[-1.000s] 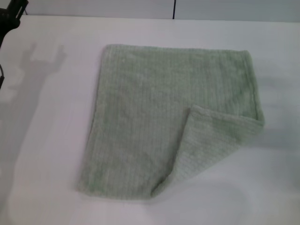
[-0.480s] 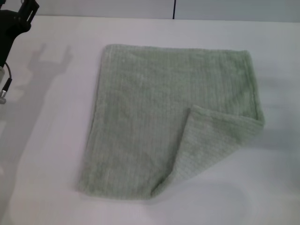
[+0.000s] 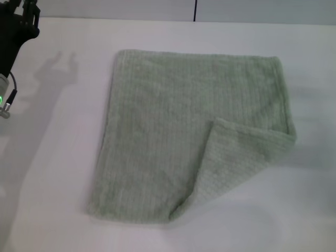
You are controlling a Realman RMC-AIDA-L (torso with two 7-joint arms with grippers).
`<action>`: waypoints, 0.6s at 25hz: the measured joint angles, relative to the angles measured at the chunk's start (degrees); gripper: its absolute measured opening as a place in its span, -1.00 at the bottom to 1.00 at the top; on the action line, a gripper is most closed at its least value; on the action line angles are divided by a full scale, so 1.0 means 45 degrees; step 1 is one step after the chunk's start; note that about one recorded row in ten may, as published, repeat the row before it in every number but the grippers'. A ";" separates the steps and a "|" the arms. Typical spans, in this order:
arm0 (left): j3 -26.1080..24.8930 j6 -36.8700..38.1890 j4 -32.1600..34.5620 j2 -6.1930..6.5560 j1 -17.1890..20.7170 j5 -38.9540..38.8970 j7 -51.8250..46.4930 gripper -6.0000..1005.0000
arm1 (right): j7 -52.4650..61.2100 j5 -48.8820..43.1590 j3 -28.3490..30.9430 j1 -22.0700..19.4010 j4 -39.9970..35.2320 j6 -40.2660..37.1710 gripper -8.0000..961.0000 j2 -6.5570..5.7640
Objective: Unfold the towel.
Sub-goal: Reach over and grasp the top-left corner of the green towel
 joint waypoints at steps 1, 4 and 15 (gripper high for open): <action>0.0000 0.0000 0.0000 0.0000 0.0000 0.0000 0.0000 -0.21 | 0.0000 0.0000 0.0000 0.0000 0.0000 0.0000 0.29 0.0000; 0.0366 -0.0073 0.0036 0.0032 -0.0039 0.0001 -0.0090 -0.38 | -0.0001 0.0000 0.0000 0.0002 -0.0002 -0.0002 0.29 0.0000; 0.1853 -0.1813 0.0476 0.0144 -0.0416 0.0017 -0.1476 -0.99 | -0.0001 0.0001 0.0002 0.0075 -0.0025 -0.0003 0.29 0.0000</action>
